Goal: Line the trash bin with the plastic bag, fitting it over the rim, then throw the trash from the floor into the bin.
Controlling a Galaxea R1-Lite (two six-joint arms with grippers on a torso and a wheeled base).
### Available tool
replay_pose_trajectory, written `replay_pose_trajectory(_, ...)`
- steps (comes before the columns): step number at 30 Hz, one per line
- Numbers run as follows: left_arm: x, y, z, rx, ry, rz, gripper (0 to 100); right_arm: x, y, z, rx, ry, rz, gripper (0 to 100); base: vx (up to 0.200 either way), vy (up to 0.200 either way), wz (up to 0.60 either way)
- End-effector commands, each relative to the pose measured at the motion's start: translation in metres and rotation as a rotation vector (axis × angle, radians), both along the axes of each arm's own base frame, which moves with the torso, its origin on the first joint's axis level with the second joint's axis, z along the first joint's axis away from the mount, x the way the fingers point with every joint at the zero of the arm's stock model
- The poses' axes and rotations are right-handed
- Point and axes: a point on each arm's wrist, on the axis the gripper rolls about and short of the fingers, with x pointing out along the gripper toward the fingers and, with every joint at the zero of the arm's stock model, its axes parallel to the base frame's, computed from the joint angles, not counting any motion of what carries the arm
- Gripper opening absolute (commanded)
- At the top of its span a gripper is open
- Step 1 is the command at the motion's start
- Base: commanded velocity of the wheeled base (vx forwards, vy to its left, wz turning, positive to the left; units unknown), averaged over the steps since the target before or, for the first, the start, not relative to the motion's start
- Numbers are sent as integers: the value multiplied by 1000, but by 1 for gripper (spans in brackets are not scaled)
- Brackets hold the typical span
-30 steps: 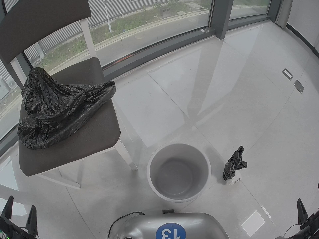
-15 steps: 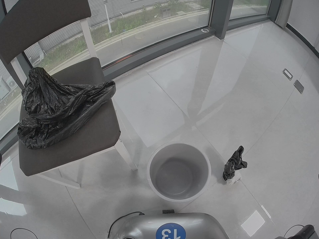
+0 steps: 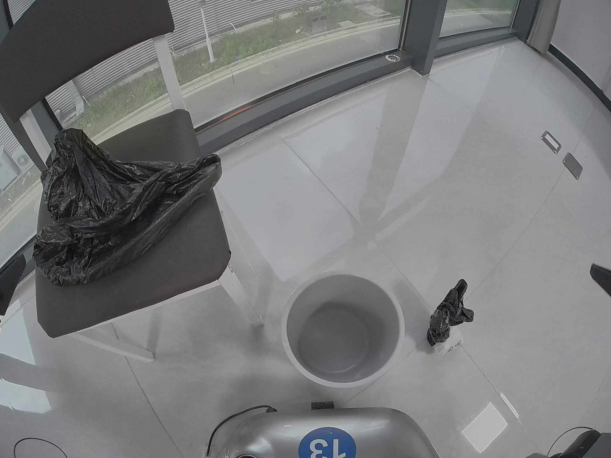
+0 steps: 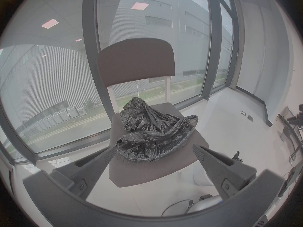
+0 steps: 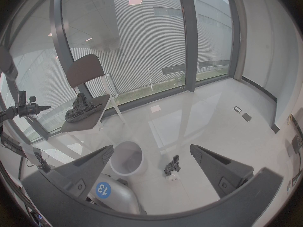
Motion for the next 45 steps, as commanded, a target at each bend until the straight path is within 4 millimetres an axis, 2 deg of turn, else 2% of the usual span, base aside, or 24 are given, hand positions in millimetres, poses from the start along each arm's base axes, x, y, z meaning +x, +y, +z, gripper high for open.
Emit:
replay_pose_trajectory(1,10,0,-2,8,75,21,100,42,17,21,-3,46,97,100,0,0,0)
replay_pose_trajectory(7,13,4,4,-26,61,110,100,83,61,37,20,101,284,100,0,0,0)
replay_pose_trajectory(10,10,7,5,-26,59,161,100,108,83,35,26,146,314,100,0,0,0)
replay_pose_trajectory(11,10,7,5,-26,59,161,100,108,83,35,26,146,314,100,0,0,0)
replay_pose_trajectory(12,7,8,5,-26,64,175,100,123,96,30,28,149,327,100,0,0,0)
replay_pose_trajectory(13,6,7,4,-26,70,175,100,129,103,29,29,140,343,100,0,0,0)
replay_pose_trajectory(20,10,8,-1,-29,117,184,100,142,133,22,6,190,414,100,0,0,0)
replay_pose_trajectory(28,30,15,-9,-41,206,254,100,137,135,21,0,198,429,100,0,0,0)
replay_pose_trajectory(37,46,23,-25,-52,306,312,100,114,121,36,27,154,389,100,0,0,0)
replay_pose_trajectory(41,56,27,-22,-35,277,319,100,105,114,42,38,141,388,100,0,0,0)
replay_pose_trajectory(45,54,26,-24,-1,270,312,100,99,109,45,43,132,388,100,0,0,0)
